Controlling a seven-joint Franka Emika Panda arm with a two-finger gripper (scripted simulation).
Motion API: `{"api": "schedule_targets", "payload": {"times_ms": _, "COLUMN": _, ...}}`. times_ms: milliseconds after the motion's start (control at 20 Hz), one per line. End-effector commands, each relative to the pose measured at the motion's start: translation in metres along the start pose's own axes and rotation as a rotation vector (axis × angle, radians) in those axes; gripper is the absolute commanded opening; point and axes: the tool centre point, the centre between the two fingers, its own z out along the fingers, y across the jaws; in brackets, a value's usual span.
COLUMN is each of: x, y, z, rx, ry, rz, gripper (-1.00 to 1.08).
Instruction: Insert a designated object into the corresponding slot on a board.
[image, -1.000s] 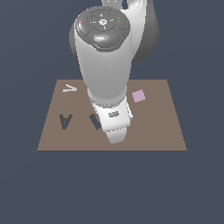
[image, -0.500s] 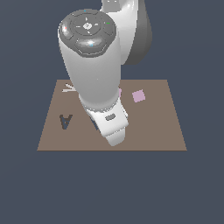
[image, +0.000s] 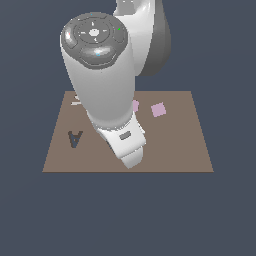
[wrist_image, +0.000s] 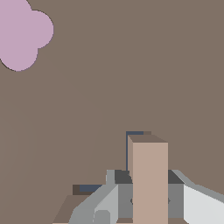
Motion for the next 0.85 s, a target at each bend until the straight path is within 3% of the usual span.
{"api": "schedule_targets", "payload": {"times_ms": 0, "x": 0.0000, "y": 0.0001, "z": 0.0003, "rx": 0.000, "ry": 0.000, "rz": 0.000, "gripper": -1.00}}
{"api": "schedule_targets", "payload": {"times_ms": 300, "x": 0.0001, "y": 0.0008, "z": 0.0098, "rx": 0.000, "ry": 0.000, "rz": -0.005, "gripper": -1.00}}
{"api": "schedule_targets", "payload": {"times_ms": 350, "x": 0.0001, "y": 0.0008, "z": 0.0098, "rx": 0.000, "ry": 0.000, "rz": -0.005, "gripper": 1.00}}
{"api": "schedule_targets", "payload": {"times_ms": 800, "x": 0.0001, "y": 0.0008, "z": 0.0098, "rx": 0.000, "ry": 0.000, "rz": -0.005, "gripper": 1.00}}
